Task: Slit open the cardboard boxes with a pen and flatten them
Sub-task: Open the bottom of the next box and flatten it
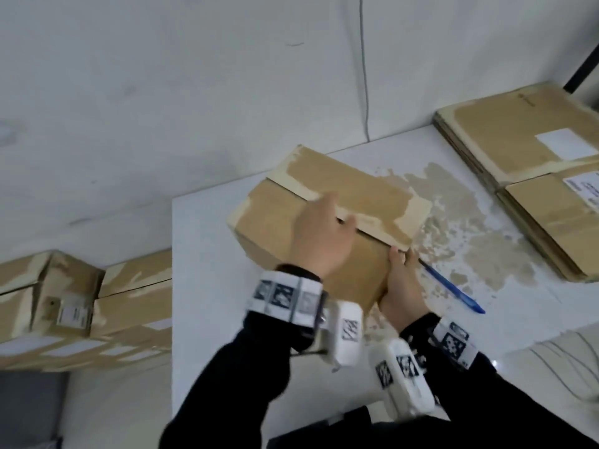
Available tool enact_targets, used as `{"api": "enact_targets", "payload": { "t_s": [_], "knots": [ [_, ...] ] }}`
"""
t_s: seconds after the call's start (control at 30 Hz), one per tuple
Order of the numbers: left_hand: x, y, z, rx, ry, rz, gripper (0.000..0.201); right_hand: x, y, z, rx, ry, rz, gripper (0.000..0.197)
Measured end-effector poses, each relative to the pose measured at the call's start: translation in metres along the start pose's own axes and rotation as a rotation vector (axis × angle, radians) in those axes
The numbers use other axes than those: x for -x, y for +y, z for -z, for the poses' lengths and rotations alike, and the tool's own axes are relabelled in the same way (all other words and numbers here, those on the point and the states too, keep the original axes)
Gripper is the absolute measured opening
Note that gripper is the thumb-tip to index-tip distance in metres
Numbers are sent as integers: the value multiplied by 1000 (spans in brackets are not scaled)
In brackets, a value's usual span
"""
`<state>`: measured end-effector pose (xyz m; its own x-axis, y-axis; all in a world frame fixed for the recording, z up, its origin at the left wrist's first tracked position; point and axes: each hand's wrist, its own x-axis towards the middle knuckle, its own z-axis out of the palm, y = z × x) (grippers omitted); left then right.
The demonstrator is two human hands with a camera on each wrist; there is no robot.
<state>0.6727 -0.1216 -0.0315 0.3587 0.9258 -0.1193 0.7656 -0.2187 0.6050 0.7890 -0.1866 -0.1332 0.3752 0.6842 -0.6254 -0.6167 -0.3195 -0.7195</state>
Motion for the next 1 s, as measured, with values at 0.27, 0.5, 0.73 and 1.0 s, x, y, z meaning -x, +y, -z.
{"api": "enact_targets", "payload": {
  "t_s": [0.27, 0.5, 0.73, 1.0],
  "knots": [
    [12, 3, -110, -554, -175, -11, 107, -30, -9, 72, 135, 44, -20, 43],
    [25, -13, -111, -611, -71, -116, 87, -74, -44, 78, 494, -49, 149, 48],
    [58, -35, -70, -119, 201, -411, 81, -15, -25, 72, 88, -313, 17, 95],
    [86, -21, -26, 524, 668, -242, 77, 40, -54, 32, 909, -173, 897, 60]
  ]
}}
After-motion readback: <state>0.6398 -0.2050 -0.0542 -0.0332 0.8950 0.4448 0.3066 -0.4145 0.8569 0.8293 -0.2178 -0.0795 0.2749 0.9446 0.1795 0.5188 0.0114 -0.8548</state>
